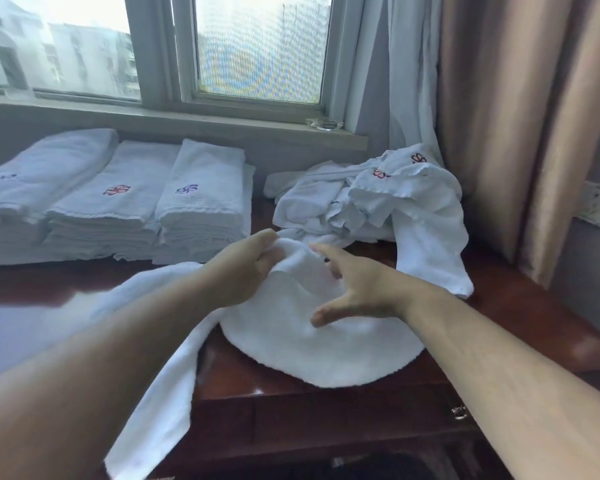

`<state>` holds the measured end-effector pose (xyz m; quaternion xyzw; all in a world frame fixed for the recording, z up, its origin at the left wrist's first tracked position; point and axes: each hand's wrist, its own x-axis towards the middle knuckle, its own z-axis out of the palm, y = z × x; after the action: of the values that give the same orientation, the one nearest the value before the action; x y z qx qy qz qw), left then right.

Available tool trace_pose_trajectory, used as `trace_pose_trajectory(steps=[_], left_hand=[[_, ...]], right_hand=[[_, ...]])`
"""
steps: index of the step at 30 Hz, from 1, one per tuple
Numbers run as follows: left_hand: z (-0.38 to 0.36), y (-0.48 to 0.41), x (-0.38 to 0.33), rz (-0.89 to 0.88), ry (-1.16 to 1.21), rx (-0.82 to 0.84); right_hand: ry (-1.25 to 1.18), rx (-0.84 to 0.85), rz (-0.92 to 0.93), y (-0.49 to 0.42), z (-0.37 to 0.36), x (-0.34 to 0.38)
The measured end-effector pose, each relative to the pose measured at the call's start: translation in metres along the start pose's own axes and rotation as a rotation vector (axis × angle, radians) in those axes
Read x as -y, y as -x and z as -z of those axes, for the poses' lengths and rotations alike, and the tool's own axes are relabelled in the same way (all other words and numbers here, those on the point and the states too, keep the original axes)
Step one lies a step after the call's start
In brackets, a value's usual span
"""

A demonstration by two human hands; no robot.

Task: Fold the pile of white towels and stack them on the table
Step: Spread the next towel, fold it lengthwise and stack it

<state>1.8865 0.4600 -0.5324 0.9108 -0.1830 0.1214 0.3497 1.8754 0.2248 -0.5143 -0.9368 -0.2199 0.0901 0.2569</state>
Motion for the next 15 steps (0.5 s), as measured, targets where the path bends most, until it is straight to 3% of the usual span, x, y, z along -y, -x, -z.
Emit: trace_pose_trajectory(steps=[3,5,8,11,15], left_hand=[[0.005,-0.003,-0.006,0.013,0.096,0.049],[0.012,0.005,-0.001,-0.003,0.054,0.136],[0.018,0.016,0.014,0.044,-0.255,0.313],[0.015,0.019,0.028,0.117,-0.461,0.321],[0.025,0.018,0.018,0.297,0.041,0.342]], right_hand=[[0.226,-0.039,0.032,-0.010,-0.015,0.012],[0.247,-0.146,0.102,-0.016,-0.016,0.013],[-0.102,-0.373,0.117,-0.014,-0.003,0.005],[-0.588,-0.533,0.128,-0.008,0.008,-0.004],[-0.762,-0.425,0.052,-0.004,0.021,-0.004]])
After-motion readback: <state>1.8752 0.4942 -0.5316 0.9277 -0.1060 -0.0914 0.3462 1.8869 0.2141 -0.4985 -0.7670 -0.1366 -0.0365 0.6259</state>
